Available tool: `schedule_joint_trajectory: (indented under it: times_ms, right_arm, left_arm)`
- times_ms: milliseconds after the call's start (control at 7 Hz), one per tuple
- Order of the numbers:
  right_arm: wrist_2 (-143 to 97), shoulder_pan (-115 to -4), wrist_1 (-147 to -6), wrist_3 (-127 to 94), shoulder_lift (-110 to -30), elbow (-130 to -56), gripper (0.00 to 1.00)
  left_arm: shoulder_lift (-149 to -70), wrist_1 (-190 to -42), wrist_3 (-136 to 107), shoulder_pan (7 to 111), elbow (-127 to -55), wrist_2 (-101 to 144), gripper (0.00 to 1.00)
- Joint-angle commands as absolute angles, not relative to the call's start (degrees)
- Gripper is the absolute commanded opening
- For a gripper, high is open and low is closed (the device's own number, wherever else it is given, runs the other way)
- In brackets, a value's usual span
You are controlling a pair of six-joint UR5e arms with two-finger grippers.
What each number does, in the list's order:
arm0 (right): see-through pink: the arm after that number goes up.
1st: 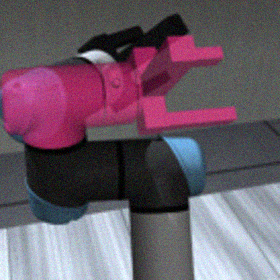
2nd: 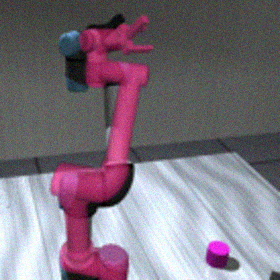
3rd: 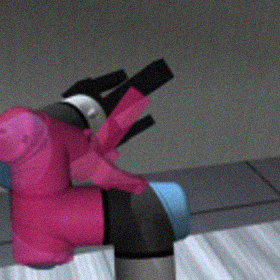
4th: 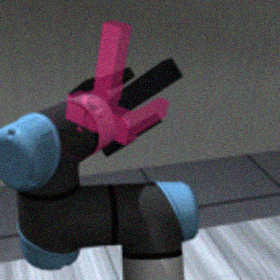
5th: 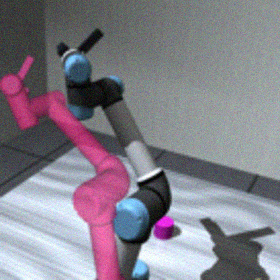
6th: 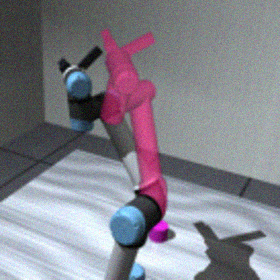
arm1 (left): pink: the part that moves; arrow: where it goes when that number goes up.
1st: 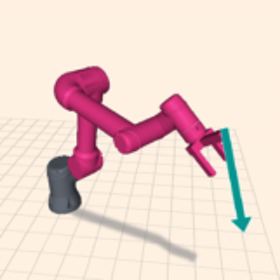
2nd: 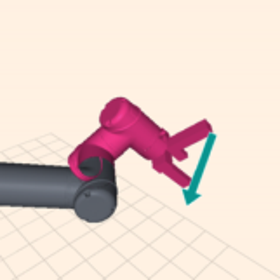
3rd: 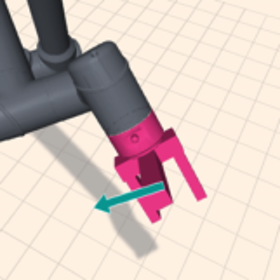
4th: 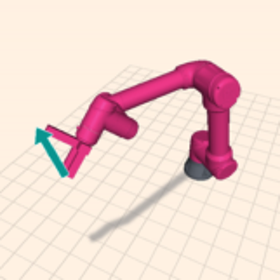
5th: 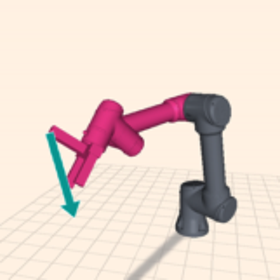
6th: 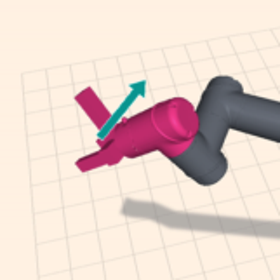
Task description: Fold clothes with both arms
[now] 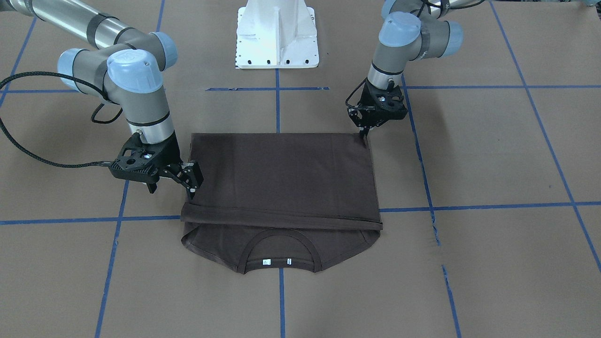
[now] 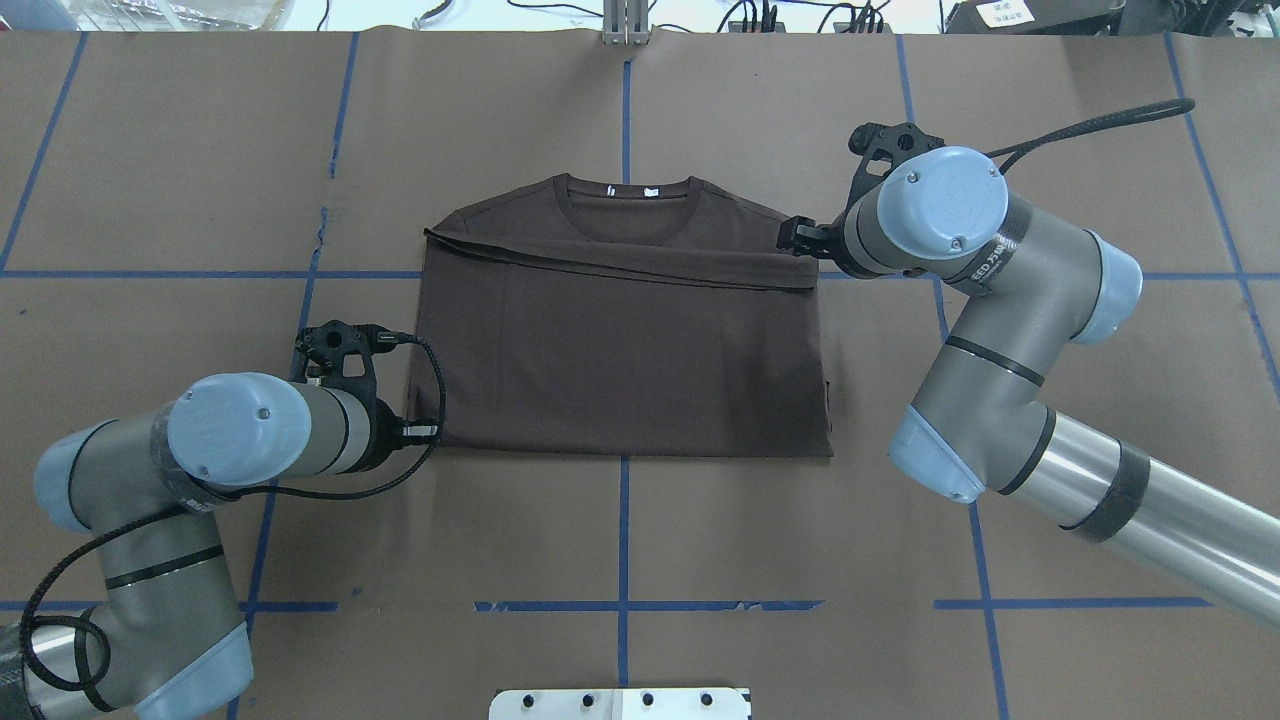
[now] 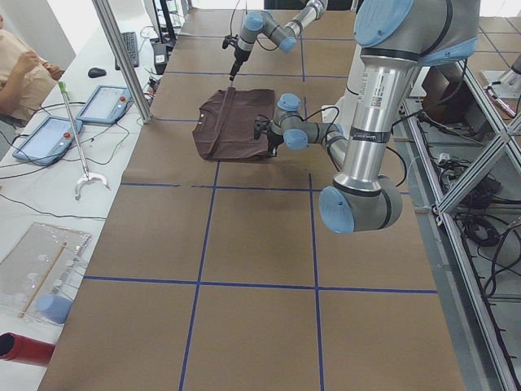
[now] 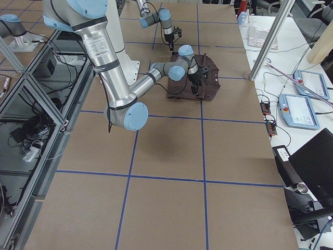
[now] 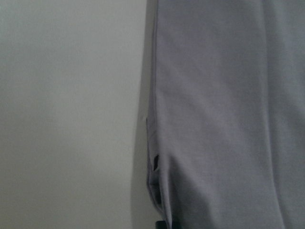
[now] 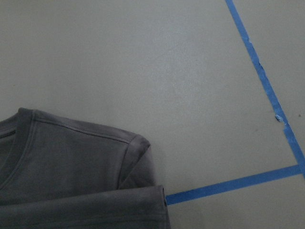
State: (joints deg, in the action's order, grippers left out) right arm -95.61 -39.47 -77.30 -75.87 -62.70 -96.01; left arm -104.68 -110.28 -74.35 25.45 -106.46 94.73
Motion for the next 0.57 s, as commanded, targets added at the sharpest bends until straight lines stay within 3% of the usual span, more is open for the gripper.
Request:
schedule_joint_trajectory:
  times_ms: [0,429]
  right_arm:
    - [-95.5,-39.4,-77.3,-76.0,-62.7,-96.1,1.00]
    - [-95.5,-39.3,-77.3,-76.5,-62.6,-96.2,1.00]
  left_arm:
    - [-104.6,-110.2,-65.0,31.6,-104.2,94.6,0.00]
    - [-109.3,-114.3,-50.5,44.8,-90.3,94.4,0.00]
